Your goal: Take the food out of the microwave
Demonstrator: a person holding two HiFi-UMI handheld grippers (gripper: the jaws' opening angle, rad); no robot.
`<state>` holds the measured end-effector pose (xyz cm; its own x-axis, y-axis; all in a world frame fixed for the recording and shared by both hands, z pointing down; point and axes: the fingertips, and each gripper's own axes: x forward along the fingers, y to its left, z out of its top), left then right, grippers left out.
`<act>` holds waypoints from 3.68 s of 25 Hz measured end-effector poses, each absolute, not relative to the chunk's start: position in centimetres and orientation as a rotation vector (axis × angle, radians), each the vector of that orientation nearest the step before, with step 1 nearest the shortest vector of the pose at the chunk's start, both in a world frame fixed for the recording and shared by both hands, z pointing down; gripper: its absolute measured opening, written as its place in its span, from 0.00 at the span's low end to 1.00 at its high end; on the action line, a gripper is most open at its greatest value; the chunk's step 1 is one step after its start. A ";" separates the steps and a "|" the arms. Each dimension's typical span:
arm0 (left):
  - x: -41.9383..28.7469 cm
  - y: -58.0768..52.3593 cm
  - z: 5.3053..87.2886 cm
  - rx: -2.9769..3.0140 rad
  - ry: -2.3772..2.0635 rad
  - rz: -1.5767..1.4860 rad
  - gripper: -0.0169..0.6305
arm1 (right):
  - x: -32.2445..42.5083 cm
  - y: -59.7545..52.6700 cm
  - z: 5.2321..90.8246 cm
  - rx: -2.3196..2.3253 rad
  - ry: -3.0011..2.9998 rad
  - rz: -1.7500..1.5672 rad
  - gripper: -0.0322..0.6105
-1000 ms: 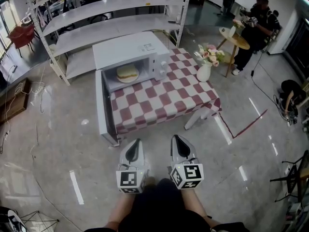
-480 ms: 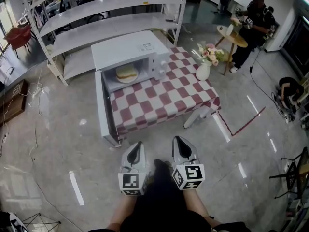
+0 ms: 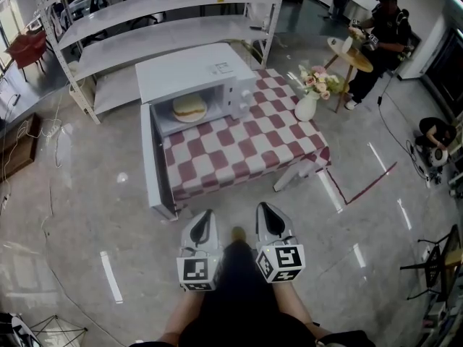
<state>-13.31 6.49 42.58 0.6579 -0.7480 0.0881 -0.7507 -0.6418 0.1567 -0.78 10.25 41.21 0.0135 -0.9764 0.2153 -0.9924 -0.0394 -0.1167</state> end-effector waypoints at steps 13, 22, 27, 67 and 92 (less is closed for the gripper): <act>-10.7 2.3 42.0 2.677 -1.275 0.031 0.04 | 1.9 5.5 40.5 2.151 -2.176 0.366 0.05; -8.9 -1.3 42.0 2.659 -1.327 0.040 0.04 | 3.6 1.6 40.8 2.091 -2.223 0.387 0.05; -7.9 -3.4 42.2 2.651 -1.348 0.053 0.04 | 4.8 -0.5 41.0 2.081 -2.230 0.391 0.05; -1.1 -14.3 43.7 2.539 -1.590 0.051 0.04 | 12.9 -13.0 43.0 1.912 -2.384 0.405 0.05; -3.7 -15.1 45.7 2.435 -1.637 0.074 0.04 | 10.2 -14.2 45.2 1.807 -2.432 0.512 0.05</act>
